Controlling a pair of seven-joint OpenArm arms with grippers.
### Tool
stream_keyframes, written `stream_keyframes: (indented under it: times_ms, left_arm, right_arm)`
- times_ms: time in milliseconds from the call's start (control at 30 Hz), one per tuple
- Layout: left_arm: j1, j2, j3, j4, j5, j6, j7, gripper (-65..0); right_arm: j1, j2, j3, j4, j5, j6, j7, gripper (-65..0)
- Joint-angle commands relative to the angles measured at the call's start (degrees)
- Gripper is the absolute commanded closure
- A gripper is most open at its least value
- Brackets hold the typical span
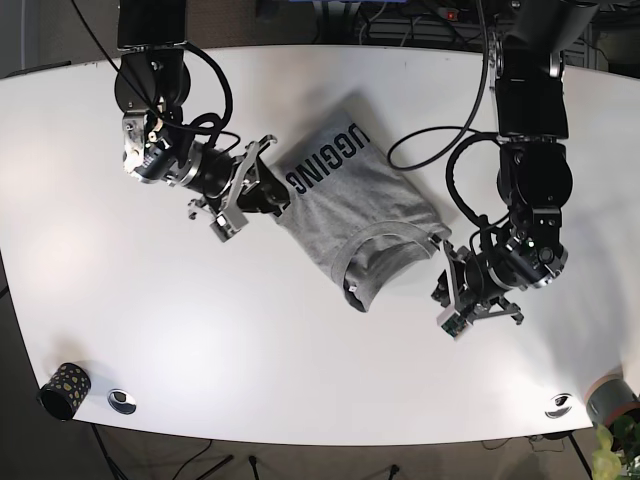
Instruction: Fold the T-shirt properly
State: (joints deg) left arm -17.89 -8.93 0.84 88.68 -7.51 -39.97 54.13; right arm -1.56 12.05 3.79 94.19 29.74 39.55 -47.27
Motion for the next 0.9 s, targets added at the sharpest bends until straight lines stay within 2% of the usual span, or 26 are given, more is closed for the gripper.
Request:
stream_keyframes:
  times_ms: [0,133,267,433,533,733,867]
  left_arm:
    - [0.5,1.1,0.0,3.9,-0.6,0.0,-1.0,-6.9]
    - [5.5,2.8,0.0,8.0,-0.6,0.0,-1.0,-7.1]
    - [10.1,6.1,0.2,9.5,-0.3,0.0,-1.0,-7.2]
    - [11.3,7.6,0.3,3.9,-0.2,0.0,-1.7,-7.2]
    - [8.5,7.0,0.2,-1.3,-0.2,0.0,-3.4,-7.2]
    - [1.2,2.5,0.3,-8.5,-0.3,0.0,-5.4,-7.2]
    - [-3.0,0.2,0.2,-10.5,-0.4,0.0,-5.2,-7.2]
  right_arm:
    - [2.5,0.6,2.2,-1.6,-1.3,0.14,1.3,-12.8]
    - [4.9,0.6,2.6,-6.1,-7.4,0.45,1.3,-12.5]
    - [5.5,0.1,2.5,-8.3,-11.3,0.45,1.4,-12.5]
    - [4.2,-0.8,2.1,-8.8,-11.9,0.45,1.4,-12.4]
    - [3.2,-1.5,0.5,-8.4,-12.3,0.45,1.5,-12.4]
    - [0.0,-2.2,-4.5,-7.2,-12.0,0.45,1.8,-12.4]
    - [-2.0,-5.0,-9.3,-5.0,-12.5,0.32,1.8,-12.2]
